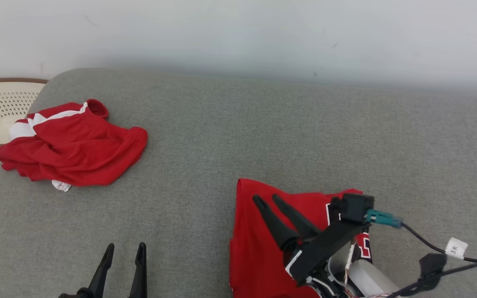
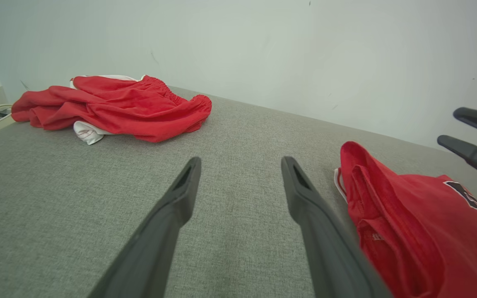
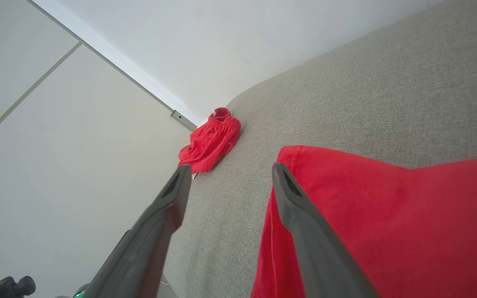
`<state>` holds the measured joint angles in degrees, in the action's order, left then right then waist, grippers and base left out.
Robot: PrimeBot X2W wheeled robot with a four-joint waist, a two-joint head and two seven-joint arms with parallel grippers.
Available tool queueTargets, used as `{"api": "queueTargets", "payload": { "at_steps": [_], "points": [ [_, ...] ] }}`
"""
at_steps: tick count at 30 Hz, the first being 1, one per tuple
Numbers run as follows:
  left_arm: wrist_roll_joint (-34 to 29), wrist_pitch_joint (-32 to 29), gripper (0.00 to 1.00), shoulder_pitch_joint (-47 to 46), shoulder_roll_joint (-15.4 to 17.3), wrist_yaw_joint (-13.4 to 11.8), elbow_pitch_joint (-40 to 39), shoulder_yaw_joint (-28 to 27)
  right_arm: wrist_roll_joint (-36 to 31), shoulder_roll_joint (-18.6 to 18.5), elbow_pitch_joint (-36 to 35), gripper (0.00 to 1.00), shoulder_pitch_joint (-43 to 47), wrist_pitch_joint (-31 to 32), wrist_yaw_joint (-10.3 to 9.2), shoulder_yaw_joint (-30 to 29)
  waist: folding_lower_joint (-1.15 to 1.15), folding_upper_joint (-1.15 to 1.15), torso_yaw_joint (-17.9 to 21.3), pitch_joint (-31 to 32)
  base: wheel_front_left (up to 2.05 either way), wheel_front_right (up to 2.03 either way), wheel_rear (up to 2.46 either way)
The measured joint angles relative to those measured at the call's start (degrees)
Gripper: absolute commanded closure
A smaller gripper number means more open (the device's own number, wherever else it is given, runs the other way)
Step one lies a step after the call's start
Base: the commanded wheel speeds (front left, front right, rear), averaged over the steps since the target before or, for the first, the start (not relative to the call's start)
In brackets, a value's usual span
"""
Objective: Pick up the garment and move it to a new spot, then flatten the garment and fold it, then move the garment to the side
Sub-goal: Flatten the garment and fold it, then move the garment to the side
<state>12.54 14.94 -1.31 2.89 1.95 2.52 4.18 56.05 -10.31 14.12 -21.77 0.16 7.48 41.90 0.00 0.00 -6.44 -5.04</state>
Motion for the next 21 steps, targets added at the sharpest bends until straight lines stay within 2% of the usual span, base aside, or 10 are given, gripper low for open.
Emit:
{"api": "queueTargets", "payload": {
  "at_steps": [6,9,17,21],
  "points": [
    [0.01,0.0,0.0,-0.02,0.0,-0.01,-0.16,-0.23,1.49,-2.96,-5.64,0.0,-1.52,-4.93,0.0,-1.24,0.0,0.0,0.83,0.48,0.0,0.0,0.0],
    [0.0,0.0,0.0,-0.01,0.0,-0.01,-0.57,-0.69,-0.42,-5.2,-6.5,0.0,-2.29,-7.84,0.0,-2.81,0.0,0.0,1.15,0.64,0.0,0.0,0.0],
    [-0.7,0.0,0.0,0.28,0.0,-0.31,-1.81,-2.21,-8.08,-10.36,-2.2,0.0,-0.06,-10.02,0.0,-8.91,0.0,0.0,1.62,0.96,0.0,0.0,0.0],
    [-1.02,0.0,0.0,1.05,0.02,-0.53,-2.4,-3.24,-12.87,-11.37,0.52,0.0,2.24,-8.86,0.0,-11.92,0.0,0.0,2.09,0.95,0.0,0.0,0.0]
  ]
}}
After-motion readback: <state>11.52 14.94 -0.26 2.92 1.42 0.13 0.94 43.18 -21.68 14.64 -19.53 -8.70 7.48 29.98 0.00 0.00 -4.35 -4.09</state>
